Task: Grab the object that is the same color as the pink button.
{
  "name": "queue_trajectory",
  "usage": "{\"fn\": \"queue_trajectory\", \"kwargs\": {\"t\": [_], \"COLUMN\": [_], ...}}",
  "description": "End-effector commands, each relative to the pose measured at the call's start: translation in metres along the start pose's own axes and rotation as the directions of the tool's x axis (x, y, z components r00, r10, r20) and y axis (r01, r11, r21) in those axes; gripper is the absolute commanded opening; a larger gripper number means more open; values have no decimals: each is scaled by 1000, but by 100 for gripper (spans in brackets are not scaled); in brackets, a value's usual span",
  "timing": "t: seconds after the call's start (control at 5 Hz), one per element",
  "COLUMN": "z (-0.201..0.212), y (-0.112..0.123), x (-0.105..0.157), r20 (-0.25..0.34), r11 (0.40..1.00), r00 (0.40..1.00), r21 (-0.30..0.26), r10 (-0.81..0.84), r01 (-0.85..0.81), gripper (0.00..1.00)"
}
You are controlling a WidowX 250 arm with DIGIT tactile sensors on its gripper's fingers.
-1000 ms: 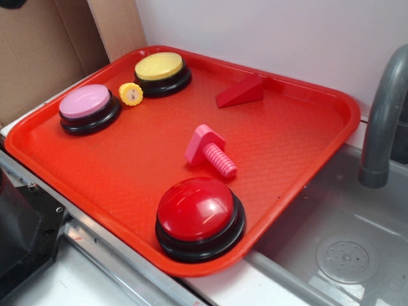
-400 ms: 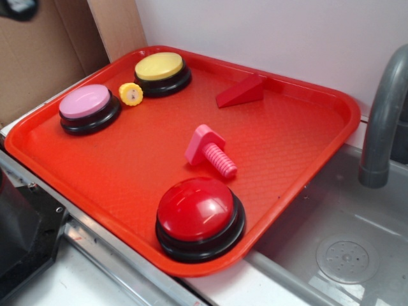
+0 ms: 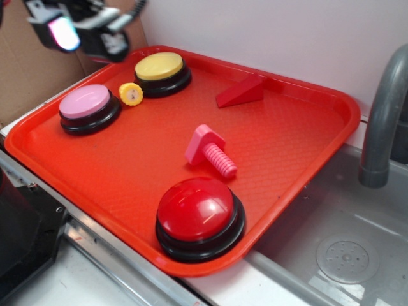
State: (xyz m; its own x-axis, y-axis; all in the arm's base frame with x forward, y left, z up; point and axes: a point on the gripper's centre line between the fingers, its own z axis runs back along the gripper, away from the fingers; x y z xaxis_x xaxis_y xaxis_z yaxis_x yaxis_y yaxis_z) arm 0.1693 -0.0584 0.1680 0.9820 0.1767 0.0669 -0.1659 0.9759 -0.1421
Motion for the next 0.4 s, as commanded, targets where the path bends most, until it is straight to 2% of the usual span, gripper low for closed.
{"fn": "queue_trajectory", "kwargs": {"t": [0.0, 0.2], "z": [-38, -64], "y": [-5, -9], "x": [44, 55], "r20": [131, 143], "r11": [964, 926], "r00": [955, 915], "r21": [-40, -28], "r10": [267, 377], "r01": [-264, -377], "gripper": [100, 100]}}
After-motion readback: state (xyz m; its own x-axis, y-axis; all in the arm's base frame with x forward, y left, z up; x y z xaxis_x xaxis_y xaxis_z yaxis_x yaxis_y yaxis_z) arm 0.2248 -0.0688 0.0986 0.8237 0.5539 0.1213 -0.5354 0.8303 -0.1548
